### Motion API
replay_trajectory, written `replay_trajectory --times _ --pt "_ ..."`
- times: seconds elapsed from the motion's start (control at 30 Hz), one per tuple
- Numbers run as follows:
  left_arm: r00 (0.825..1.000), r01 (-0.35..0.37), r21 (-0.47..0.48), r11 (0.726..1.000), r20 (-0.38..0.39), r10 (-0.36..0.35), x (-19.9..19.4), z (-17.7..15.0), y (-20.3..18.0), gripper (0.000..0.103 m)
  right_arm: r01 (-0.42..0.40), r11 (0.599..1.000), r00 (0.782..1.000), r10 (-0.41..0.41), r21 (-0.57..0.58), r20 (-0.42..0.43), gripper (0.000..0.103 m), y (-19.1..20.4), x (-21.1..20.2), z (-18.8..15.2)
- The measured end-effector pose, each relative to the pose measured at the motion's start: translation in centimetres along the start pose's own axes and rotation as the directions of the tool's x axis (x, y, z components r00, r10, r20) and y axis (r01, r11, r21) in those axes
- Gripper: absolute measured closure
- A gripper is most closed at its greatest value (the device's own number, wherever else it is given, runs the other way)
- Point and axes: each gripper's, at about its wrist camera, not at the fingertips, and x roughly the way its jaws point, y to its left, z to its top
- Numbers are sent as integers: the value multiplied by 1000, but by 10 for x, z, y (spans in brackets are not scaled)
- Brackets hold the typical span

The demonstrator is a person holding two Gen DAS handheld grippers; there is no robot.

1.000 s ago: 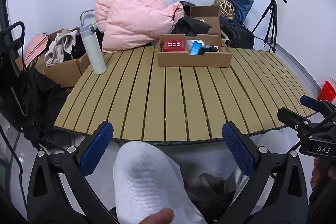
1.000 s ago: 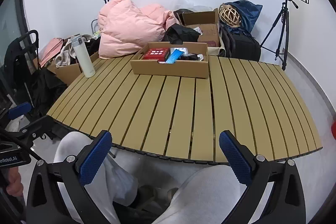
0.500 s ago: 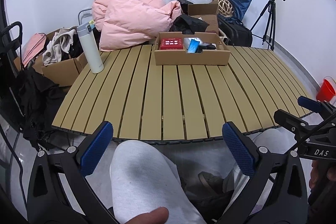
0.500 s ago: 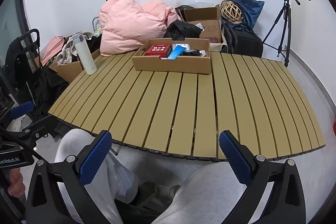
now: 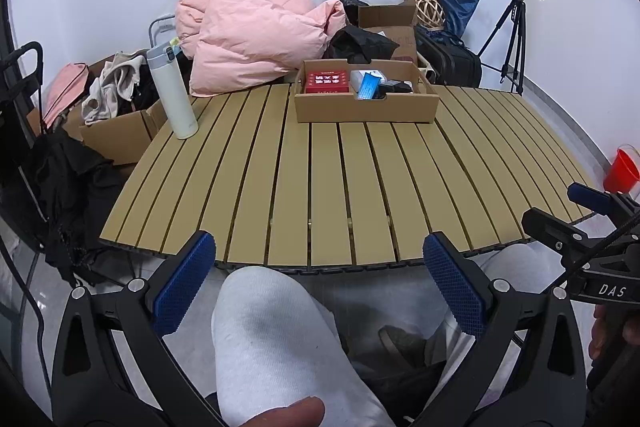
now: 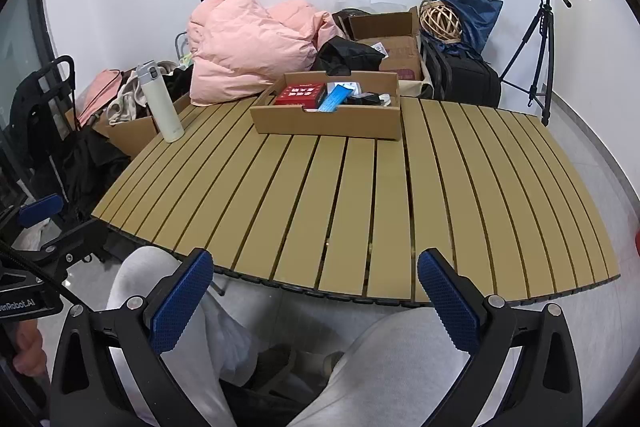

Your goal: Organize objects

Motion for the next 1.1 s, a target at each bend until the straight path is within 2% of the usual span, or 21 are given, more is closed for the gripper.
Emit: replay_trajectory --times 1.1 --pt "1000 2 3 1000 -20 -2 5 -6 3 0 -3 1000 1000 2 -10 -8 0 -1 3 -3"
